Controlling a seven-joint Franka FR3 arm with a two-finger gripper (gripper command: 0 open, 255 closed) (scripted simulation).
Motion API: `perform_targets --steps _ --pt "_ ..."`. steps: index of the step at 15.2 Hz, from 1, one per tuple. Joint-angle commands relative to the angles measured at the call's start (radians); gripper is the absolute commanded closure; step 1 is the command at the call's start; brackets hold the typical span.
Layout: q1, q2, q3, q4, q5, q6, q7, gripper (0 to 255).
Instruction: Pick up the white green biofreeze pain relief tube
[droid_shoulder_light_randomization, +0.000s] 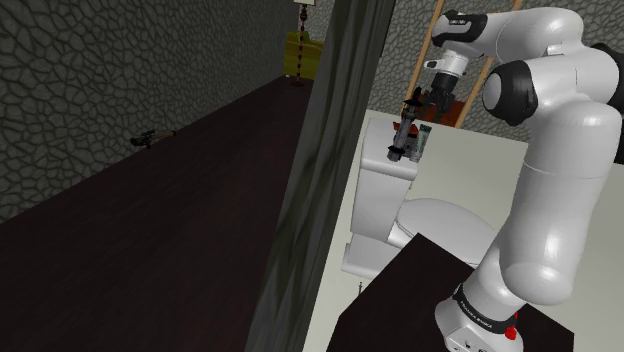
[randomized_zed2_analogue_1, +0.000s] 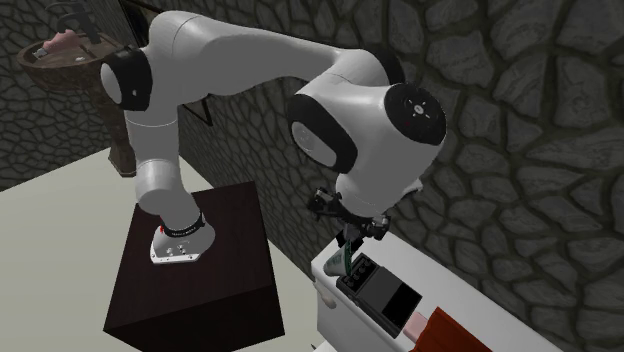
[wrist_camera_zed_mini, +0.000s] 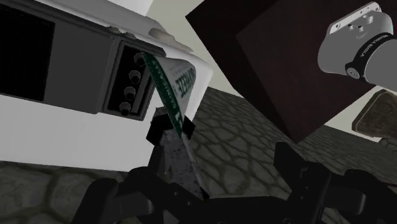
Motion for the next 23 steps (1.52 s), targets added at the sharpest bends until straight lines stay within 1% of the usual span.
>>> perform_targets --steps 1,8,10,11,20,23 --pt "-0.123 0.137 0.049 0.125 0.099 -0.073 -0.11 0" --pt "-0.093 0.128 0.055 0.017 0.09 0.024 -0.125 0" --pt "-0.091 0.128 0.055 0.009 0.09 0.032 -0.127 0" --pt "-0.095 0.132 0.056 0.015 0.093 0.029 -0.127 255" --pt "-0.091 0.128 0.055 0.009 0.09 0.032 -0.127 255" --pt "-0.103 0.128 0.055 0.052 0.09 -0.008 -0.119 255"
